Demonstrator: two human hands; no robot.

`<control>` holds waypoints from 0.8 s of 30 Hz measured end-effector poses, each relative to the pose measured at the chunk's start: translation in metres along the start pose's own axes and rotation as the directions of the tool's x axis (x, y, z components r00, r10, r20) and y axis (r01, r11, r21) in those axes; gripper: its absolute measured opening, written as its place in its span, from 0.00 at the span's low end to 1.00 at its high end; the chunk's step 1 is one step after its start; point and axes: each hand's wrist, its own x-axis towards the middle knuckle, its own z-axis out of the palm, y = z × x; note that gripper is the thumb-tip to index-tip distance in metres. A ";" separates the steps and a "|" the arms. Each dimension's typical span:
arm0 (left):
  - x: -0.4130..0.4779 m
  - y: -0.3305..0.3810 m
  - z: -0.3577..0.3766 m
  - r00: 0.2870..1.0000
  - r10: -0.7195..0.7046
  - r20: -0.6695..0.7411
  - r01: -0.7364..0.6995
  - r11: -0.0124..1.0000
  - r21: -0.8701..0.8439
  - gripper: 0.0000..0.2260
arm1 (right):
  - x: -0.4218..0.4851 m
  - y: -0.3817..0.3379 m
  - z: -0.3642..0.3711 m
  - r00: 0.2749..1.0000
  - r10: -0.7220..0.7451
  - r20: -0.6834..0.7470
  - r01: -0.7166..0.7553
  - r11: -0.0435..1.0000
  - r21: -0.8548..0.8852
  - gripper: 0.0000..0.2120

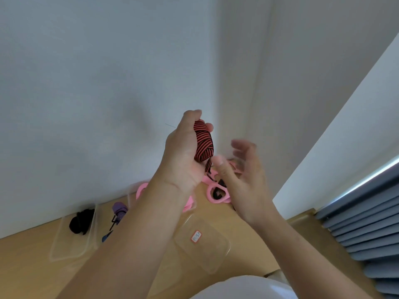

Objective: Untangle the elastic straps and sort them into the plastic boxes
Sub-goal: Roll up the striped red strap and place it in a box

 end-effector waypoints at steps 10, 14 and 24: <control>-0.018 -0.011 0.018 0.983 0.078 0.165 -0.088 0.995 0.055 0.15 | 0.018 0.001 0.004 0.962 -0.273 -0.002 0.270 0.953 -0.138 0.32; -0.019 -0.024 0.016 0.967 0.219 0.130 -0.246 0.935 0.255 0.17 | 0.016 -0.009 0.003 0.942 -0.336 -0.003 0.321 0.902 -0.288 0.30; -0.013 -0.036 0.006 0.942 0.293 0.164 -0.332 0.732 0.596 0.28 | 0.029 -0.017 -0.026 0.948 -0.235 0.215 0.267 0.954 -0.134 0.12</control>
